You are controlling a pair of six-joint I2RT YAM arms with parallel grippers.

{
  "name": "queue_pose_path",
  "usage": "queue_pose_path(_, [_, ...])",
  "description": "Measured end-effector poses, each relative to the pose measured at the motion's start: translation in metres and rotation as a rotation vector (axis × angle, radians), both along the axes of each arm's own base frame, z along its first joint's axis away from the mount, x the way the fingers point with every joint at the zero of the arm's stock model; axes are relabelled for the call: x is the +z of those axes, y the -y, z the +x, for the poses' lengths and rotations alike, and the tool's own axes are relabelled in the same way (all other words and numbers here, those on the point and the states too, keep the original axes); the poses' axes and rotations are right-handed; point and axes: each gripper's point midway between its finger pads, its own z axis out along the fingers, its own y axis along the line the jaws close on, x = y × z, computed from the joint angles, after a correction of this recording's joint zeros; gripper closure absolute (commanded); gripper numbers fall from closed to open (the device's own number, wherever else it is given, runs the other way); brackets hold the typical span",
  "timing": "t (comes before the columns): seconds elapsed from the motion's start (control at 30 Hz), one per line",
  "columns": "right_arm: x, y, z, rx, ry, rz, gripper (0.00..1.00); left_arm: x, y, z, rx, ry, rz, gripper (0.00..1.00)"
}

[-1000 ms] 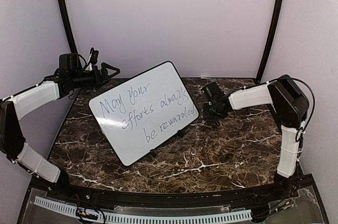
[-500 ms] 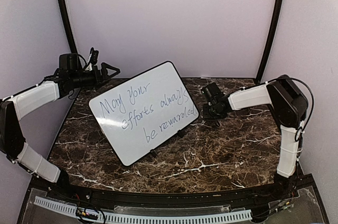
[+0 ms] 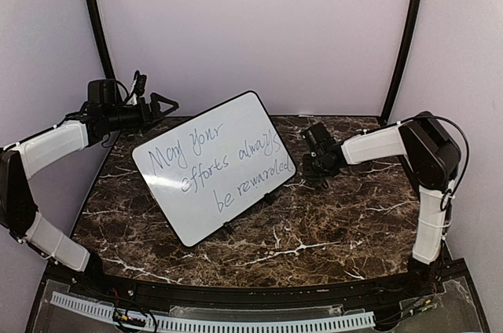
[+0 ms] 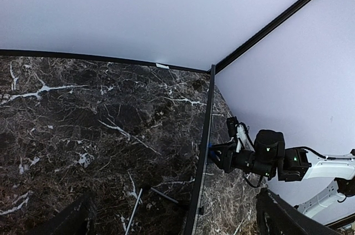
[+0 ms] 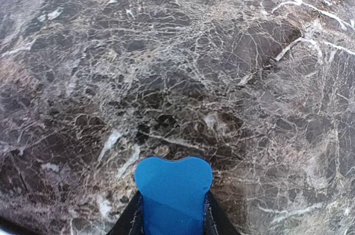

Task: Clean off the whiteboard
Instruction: Pick up the whiteboard eraser from the center of the board, then hold the whiteboard at the center of the board.

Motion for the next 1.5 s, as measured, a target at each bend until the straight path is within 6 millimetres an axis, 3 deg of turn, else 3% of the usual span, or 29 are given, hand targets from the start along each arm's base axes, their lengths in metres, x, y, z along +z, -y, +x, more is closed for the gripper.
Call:
queue_pose_path(0.1, [0.008,0.002,-0.008,0.03,0.008,0.006,0.74,0.001,0.0,0.0,0.0,0.003,0.0,0.01])
queue_pose_path(0.2, [0.034,0.001,-0.013,0.076,0.046,0.026,0.73,0.001,0.0,-0.001,-0.001,0.003,-0.001,0.01])
queue_pose_path(0.4, [0.135,-0.017,-0.017,0.229,0.25,0.142,0.73,0.001,0.0,-0.001,-0.003,0.005,0.001,0.01])
queue_pose_path(0.5, [0.182,-0.03,-0.029,0.351,0.356,0.215,0.73,0.002,0.0,-0.001,-0.005,0.012,0.006,0.01])
queue_pose_path(0.6, [0.216,-0.041,-0.043,0.468,0.438,0.268,0.72,0.003,-0.001,-0.002,-0.004,0.024,0.021,0.01])
queue_pose_path(0.7, [0.237,-0.054,-0.053,0.566,0.487,0.313,0.72,0.006,-0.004,-0.005,0.009,0.024,0.046,0.01])
queue_pose_path(0.93, [0.253,-0.081,-0.069,0.733,0.523,0.407,0.72,0.019,-0.006,-0.013,0.0,0.051,0.08,0.01])
queue_pose_path(1.13, [0.252,-0.113,-0.082,0.845,0.513,0.452,0.71,0.024,0.0,-0.024,-0.069,0.087,0.087,0.03])
queue_pose_path(1.3, [0.257,-0.144,-0.095,0.928,0.521,0.467,0.71,0.012,0.008,-0.024,-0.114,0.055,0.087,0.12])
queue_pose_path(1.5, [0.261,-0.163,-0.102,0.967,0.539,0.483,0.71,-0.01,0.025,-0.02,-0.162,0.001,0.095,0.26])
